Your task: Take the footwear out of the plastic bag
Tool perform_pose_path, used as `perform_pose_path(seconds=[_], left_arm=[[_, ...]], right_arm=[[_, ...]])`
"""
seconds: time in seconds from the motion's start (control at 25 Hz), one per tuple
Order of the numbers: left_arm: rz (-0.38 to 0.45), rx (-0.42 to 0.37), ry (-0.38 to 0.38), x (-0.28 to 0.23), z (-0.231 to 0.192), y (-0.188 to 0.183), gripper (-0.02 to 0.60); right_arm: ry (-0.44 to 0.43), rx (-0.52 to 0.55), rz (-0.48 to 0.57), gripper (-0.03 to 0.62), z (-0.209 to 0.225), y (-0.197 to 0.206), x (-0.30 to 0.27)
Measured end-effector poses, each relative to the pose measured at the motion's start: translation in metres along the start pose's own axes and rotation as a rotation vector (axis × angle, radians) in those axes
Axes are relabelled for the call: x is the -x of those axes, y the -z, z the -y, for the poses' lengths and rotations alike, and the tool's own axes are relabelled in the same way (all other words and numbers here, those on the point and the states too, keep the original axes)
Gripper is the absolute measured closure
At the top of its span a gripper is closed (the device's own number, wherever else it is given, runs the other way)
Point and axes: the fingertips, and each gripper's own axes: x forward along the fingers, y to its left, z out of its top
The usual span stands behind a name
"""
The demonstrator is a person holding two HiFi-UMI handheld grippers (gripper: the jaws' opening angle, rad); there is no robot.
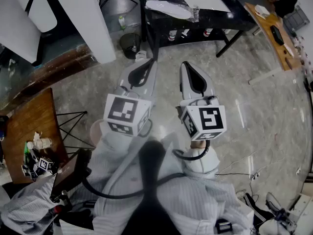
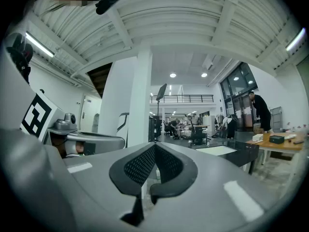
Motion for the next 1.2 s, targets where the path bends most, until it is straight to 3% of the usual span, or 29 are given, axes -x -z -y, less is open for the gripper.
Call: perform_pose_path(seconds=[0.48,0.88,1.2], left_arm=[[-0.007,-0.011,0.0,-0.006,0.001,0.001,0.58],[-0.027,0.077,0.004,-0.024,0.003,0.024,0.58],[-0.062,0.085,0.008,-0.093,-0.019,0.036,0.58]], right_arm=[[0.011,-0.023,0.025,0.581,0.006,-0.003,0.0],[0.02,-0.057,-0.01,0.58,0.042,0.017,0.013],[0.024,-0.08,-0.042,0.58,0.087,0.032,-0.043]])
